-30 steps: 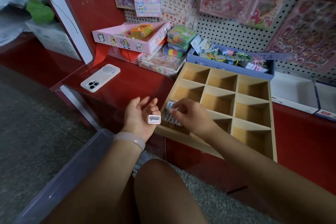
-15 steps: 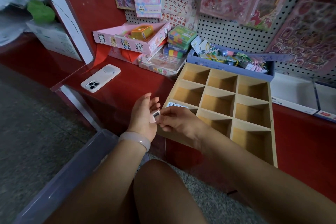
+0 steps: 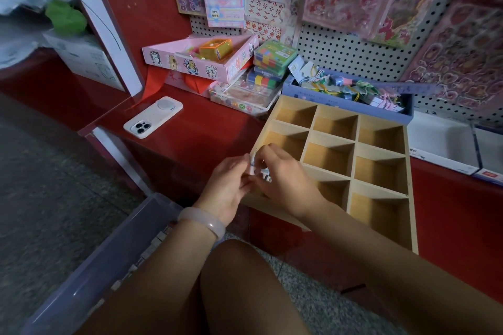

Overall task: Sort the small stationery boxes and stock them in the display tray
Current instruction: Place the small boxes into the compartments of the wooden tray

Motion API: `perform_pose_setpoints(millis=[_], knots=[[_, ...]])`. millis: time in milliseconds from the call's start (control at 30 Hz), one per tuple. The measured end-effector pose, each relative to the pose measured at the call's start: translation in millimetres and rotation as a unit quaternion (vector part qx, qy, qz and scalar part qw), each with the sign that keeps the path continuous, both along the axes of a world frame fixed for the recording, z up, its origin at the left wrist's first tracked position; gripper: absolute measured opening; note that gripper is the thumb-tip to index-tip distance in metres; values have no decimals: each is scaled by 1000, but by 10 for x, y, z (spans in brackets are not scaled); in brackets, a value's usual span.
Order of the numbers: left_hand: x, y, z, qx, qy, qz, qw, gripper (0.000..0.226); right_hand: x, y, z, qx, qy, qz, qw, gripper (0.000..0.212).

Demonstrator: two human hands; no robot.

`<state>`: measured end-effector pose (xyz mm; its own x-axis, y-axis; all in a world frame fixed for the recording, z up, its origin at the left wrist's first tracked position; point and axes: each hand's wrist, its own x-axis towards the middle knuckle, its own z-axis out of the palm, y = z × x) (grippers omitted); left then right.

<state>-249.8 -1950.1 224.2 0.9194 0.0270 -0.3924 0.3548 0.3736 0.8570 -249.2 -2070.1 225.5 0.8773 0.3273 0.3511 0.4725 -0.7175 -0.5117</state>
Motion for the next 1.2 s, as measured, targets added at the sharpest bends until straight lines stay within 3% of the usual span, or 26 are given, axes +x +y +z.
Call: perform_pose_setpoints(millis=[233,367,500,667,867,933,1033,1200], knots=[[2,32,48,-16,-10,-17,1000,20,45,-144,-78,37,12,90,995,26],[25,55,39,-32,-15,-26,999,33,86,-166,-28,51,26,113,992,18],[15,75,96,-60,-19,-50,997,31,124,-208,1,39,61,132,989,16],[36,80,119,-62,-15,-65,996,29,124,-211,27,24,78,123,989,43],[48,113,68,-82,-6,-78,994,40,144,-222,-25,8,91,95,991,37],[69,158,40,-29,-44,-56,997,36,145,-246,-82,14,68,25,997,35],[97,333,-23,114,-109,-31,987,28,144,-279,-210,-65,41,-51,996,34],[82,615,-155,194,-83,-17,977,28,159,-171,-318,-142,-2,-35,989,40]])
